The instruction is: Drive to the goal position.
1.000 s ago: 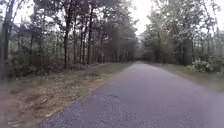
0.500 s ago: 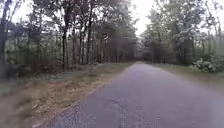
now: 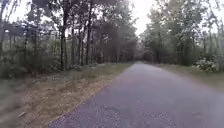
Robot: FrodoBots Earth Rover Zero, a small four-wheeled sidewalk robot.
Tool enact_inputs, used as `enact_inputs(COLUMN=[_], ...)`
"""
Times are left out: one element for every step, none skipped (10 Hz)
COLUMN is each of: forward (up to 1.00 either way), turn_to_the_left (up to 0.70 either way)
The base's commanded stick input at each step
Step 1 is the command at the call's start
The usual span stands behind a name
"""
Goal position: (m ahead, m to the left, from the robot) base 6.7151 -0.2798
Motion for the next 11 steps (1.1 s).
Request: enact_inputs(forward=[0.45, 0.45, 0.45, 0.45, 0.45, 0.45, 0.45, 0.45, 0.45, 0.45, 0.45], turn_to_the_left=[-0.27, -0.27, -0.27, -0.27, -0.27, -0.27, -0.27, -0.27, -0.27, -0.25, -0.20])
